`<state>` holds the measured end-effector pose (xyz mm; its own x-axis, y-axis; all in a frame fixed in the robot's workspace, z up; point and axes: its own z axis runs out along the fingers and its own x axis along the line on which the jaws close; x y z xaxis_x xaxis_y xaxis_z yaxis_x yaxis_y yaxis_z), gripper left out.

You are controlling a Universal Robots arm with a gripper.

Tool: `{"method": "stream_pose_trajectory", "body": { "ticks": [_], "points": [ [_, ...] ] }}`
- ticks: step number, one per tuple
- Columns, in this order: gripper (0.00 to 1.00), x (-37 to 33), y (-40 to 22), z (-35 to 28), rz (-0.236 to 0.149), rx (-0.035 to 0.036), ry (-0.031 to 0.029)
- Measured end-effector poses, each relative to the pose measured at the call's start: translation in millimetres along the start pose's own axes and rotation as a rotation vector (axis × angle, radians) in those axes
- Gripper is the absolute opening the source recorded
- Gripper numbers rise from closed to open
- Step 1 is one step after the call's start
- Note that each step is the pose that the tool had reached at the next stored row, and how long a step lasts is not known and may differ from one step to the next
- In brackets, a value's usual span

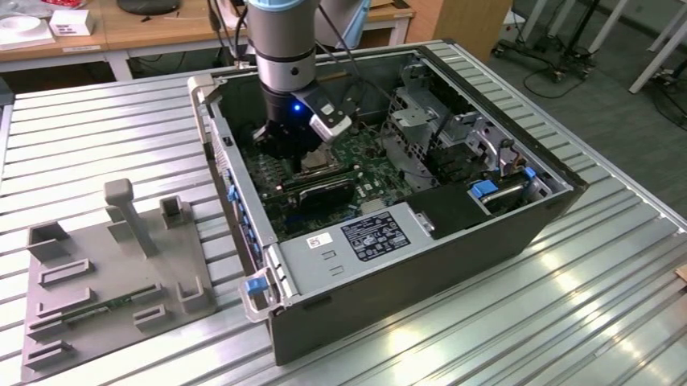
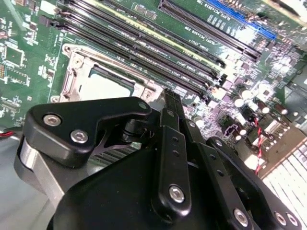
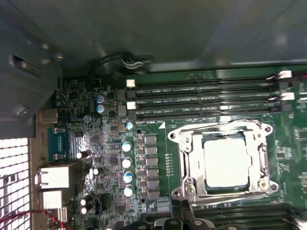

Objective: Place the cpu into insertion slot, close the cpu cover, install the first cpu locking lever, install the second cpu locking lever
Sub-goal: 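Install the second cpu locking lever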

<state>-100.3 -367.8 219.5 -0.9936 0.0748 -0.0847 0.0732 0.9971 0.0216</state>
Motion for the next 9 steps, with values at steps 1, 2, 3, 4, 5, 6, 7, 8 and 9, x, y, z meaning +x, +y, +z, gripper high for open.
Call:
{"method": "stream_pose_trajectory", "body": {
  "ticks": [1,2,3,4,5,6,7,8,9],
  "points": [
    [0.11,-0.1,0.0,-1.2,0.0,0.0,0.0],
    [0.11,-0.1,0.0,-1.3,0.0,0.0,0.0],
    [0.11,-0.1,0.0,-1.3,0.0,-0.0002,-0.0001],
    [0.11,-0.1,0.1,-1.3,0.0,-0.0003,-0.0001],
    [0.11,-0.1,0.1,-1.3,0.0,-0.0002,-0.0001],
    [0.11,-0.1,0.0,-1.4,0.0,0.0,0.0],
    [0.11,-0.3,0.0,-1.5,0.0,0.0,0.0001],
    [0.11,-1.0,0.1,-1.4,0.0,0.0001,0.0001],
    [0.11,-2.0,0.2,-1.3,0.0,0.0002,0.0002]
  ]
}}
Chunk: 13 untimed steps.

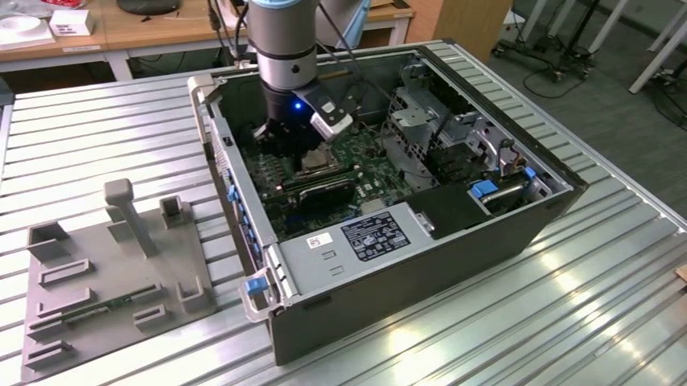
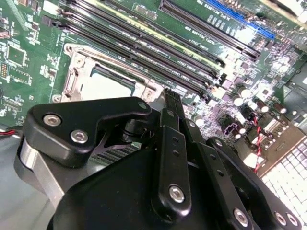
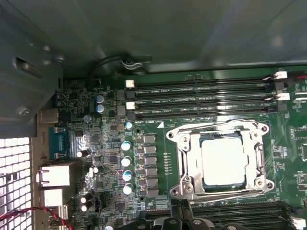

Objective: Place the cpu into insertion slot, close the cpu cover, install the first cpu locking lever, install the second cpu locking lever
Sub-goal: 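Install the second cpu locking lever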

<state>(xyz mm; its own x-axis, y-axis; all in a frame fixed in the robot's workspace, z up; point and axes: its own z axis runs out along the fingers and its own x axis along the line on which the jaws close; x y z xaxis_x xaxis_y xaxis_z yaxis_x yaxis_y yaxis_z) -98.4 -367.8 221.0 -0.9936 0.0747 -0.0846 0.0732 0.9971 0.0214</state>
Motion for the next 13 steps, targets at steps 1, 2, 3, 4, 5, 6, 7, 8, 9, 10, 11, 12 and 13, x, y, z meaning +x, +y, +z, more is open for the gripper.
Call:
{"method": "stream_pose_trajectory", "body": {
  "ticks": [1,2,3,4,5,6,7,8,9,10,11,12,13],
  "points": [
    [0.11,-1.6,0.1,0.2,0.0,-0.0001,-0.0001],
    [0.11,-3.7,0.3,0.5,0.0,-0.0002,-0.0001],
    [0.11,-5.8,0.5,0.7,0.0,-0.0002,-0.0002],
    [0.11,-8.0,0.7,0.9,0.0,-0.0001,-0.0001],
    [0.11,-10.4,0.9,1.1,0.0,-0.0001,-0.0001],
    [0.11,-12.5,1.1,1.4,0.0,-0.0002,-0.0002],
    [0.11,-14.5,1.3,1.5,0.0,-0.0002,-0.0001],
    [0.11,-16.5,1.5,1.7,0.0,-0.0001,-0.0001],
    [0.11,-18.4,1.7,1.9,0.0,-0.0002,-0.0002],
    [0.11,-20.2,1.9,2.1,0.0,-0.0002,-0.0002],
    [0.11,-22.2,2.1,2.3,0.0,-0.0002,-0.0002],
    [0.11,-24.2,2.3,2.5,0.0,-0.0002,-0.0002],
    [0.11,-26.5,2.5,2.8,0.0,-0.0002,-0.0002]
  ]
}}
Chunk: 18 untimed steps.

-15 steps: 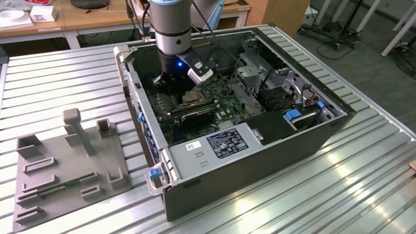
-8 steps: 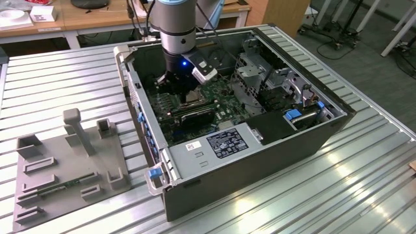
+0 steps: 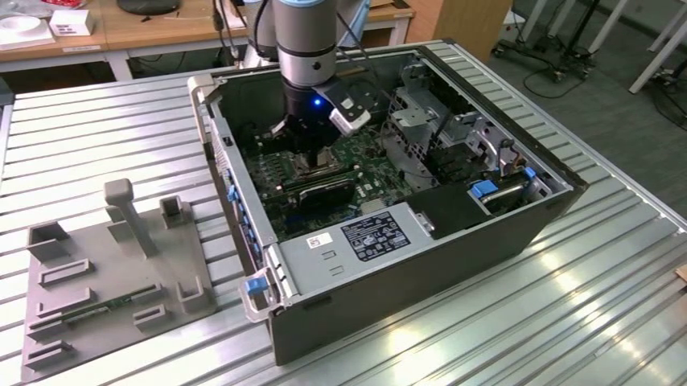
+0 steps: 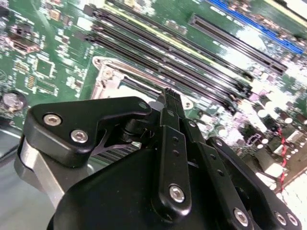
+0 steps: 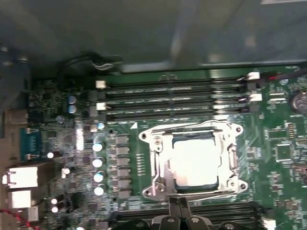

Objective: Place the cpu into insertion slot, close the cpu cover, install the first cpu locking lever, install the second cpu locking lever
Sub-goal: 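Install the second cpu locking lever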

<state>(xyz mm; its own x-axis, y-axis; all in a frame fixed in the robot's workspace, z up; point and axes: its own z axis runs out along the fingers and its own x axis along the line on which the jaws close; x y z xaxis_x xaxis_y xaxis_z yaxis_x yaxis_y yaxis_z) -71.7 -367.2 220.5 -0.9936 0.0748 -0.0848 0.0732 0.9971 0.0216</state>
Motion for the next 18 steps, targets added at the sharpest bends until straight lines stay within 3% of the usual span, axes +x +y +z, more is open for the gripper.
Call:
{"method": "stream_pose_trajectory", "body": {
  "ticks": [5,8,18],
  "points": [
    [0.11,-10.8,1.0,1.3,0.0,-0.0001,0.0001],
    [0.11,-10.9,3.8,1.5,0.0,0.0,0.0001],
    [0.11,-9.5,22.8,2.0,0.0,0.0,0.0001]
  ]
}}
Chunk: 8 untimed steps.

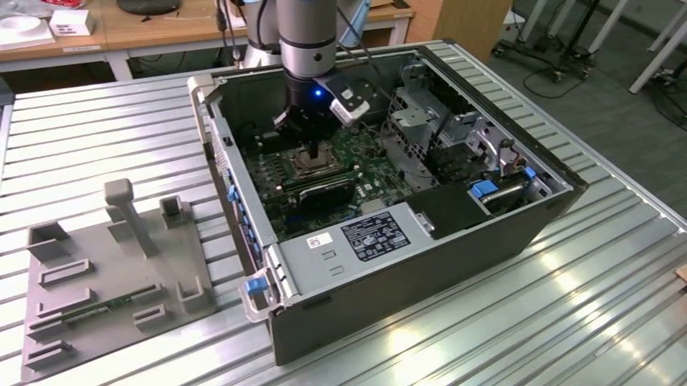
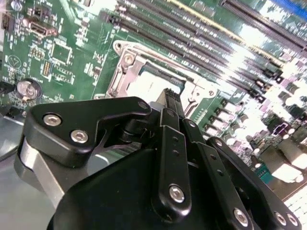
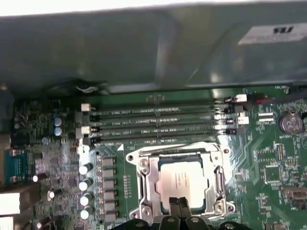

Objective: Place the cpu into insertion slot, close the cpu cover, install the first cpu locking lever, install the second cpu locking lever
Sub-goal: 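Install the second cpu locking lever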

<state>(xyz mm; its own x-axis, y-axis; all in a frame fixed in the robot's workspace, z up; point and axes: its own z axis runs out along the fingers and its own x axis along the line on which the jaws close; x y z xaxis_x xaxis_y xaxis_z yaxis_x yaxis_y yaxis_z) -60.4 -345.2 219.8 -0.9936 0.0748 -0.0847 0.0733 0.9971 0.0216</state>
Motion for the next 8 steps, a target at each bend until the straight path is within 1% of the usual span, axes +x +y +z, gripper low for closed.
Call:
{"method": "stream_pose_trajectory", "body": {
  "ticks": [3,8],
  "points": [
    [0.11,-0.3,3.0,0.2,0.0,0.0,0.0001],
    [0.11,-5.1,5.5,0.7,0.0,0.0,0.0]
  ]
}}
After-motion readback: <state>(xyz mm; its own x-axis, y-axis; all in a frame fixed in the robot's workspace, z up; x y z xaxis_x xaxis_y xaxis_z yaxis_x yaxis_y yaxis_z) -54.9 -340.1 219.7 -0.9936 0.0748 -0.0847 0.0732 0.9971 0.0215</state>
